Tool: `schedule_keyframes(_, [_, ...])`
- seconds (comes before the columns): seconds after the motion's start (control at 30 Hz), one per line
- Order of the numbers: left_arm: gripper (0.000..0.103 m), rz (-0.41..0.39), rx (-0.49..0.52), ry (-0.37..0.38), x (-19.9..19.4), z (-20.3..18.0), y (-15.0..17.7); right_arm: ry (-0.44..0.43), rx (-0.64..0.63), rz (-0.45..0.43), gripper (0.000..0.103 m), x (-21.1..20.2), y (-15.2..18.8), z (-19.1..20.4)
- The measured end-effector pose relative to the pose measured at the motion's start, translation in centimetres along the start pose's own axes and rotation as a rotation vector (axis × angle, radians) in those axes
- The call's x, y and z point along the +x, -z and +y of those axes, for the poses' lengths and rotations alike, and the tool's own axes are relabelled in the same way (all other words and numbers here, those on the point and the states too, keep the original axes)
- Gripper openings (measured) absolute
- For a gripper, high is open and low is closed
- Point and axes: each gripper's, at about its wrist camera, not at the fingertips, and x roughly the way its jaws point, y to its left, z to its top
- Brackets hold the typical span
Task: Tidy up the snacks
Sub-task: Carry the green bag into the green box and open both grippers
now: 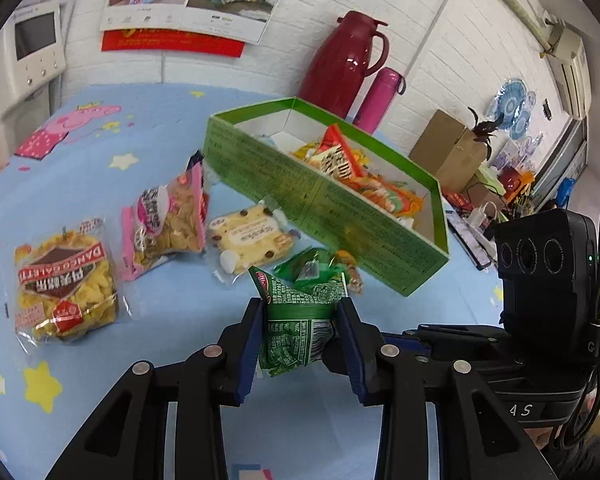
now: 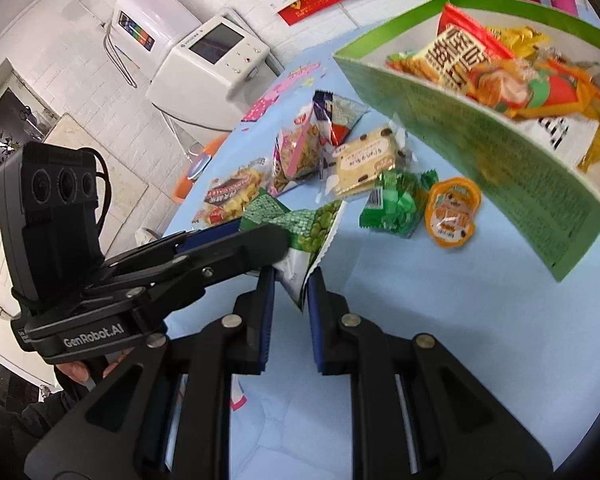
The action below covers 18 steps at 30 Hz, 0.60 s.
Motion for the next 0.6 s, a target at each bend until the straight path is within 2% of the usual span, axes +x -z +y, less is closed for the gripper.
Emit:
schedule_keyframes(0.23, [0.036, -0.067, 0.089, 0.030, 0.1, -4.1, -4.6, 0.035, -0.020, -0.121, 0.018, -4.5, -2.7, -0.5])
schedule_keyframes(0.6, [0.036, -0.057, 0.156, 0.081, 5.5, -8.8, -9.9, 0.079, 0.035, -0.216, 0.018, -8.2, -5.9, -5.7])
